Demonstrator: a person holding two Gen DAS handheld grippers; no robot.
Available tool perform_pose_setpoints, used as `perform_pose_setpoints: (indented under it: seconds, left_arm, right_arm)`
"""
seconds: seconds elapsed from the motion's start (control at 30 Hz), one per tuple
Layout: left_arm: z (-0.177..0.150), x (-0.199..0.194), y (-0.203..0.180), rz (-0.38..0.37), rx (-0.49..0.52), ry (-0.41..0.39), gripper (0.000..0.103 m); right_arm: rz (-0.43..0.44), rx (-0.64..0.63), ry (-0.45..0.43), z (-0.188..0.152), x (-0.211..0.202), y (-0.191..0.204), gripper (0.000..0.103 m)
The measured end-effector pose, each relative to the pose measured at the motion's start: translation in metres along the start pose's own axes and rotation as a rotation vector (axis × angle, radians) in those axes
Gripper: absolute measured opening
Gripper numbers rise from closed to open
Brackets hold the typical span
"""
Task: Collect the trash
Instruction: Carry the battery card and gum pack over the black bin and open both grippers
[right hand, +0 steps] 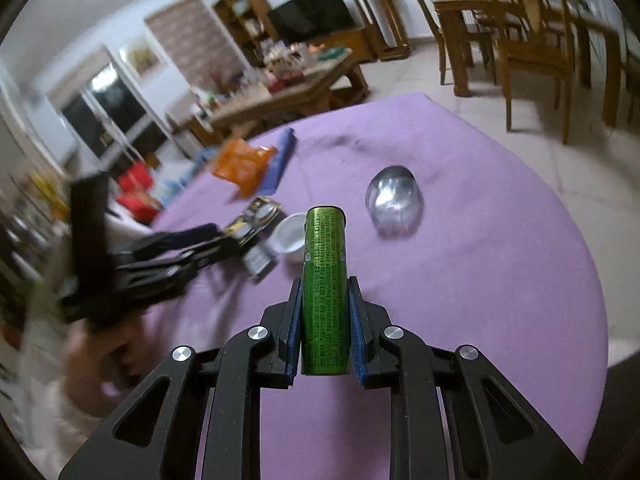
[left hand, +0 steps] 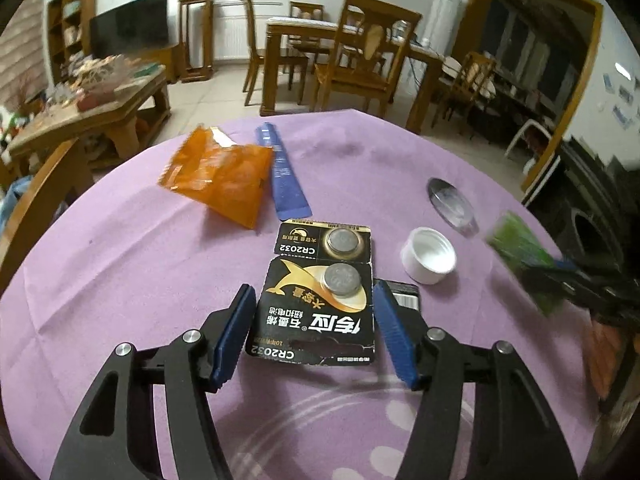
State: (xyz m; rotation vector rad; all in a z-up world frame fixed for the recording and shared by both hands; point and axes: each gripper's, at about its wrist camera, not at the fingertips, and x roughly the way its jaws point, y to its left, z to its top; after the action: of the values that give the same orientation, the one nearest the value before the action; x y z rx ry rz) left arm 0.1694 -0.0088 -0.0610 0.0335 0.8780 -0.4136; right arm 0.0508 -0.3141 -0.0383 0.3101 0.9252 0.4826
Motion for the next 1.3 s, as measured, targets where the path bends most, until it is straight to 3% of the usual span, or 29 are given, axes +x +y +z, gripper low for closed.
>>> perform_pose_setpoints:
  seconds: [0.1,0.27,0.73,0.93,1.07,1.3]
  left_arm:
    - [0.0,-0.005,0.005,-0.012,-0.024,-0.027,0.06]
    - [-0.001,-0.015,0.002,-0.037,-0.034,-0.086,0.06]
    - [-0.021,-0.051,-0.013,-0.316,-0.186,-0.106,0.06]
    - [-0.005,-0.06,-0.065,-0.422,-0.133,-0.125,0.06]
    - [0.013,-0.051,-0.118,-0.536,-0.076,-0.114,0.06]
    - [0.027,-0.018,-0.227,-0.693,0.033,-0.045,0.06]
  right_arm:
    - [0.068,0.061,-0.034,-0.021,-0.028,-0.008,0.021]
    - [0.094,0.083,-0.079,-0.047,-0.073,-0.015,0.021]
    - [0.075,0.119,-0.225,-0.093,-0.18,-0.042,0.021]
    - [0.036,0.191,-0.32,-0.107,-0.229,-0.078,0.021]
    - [-0.006,0.249,-0.378,-0.125,-0.262,-0.106,0.021]
    - [-0.167,0.336,-0.477,-0.165,-0.321,-0.157,0.021]
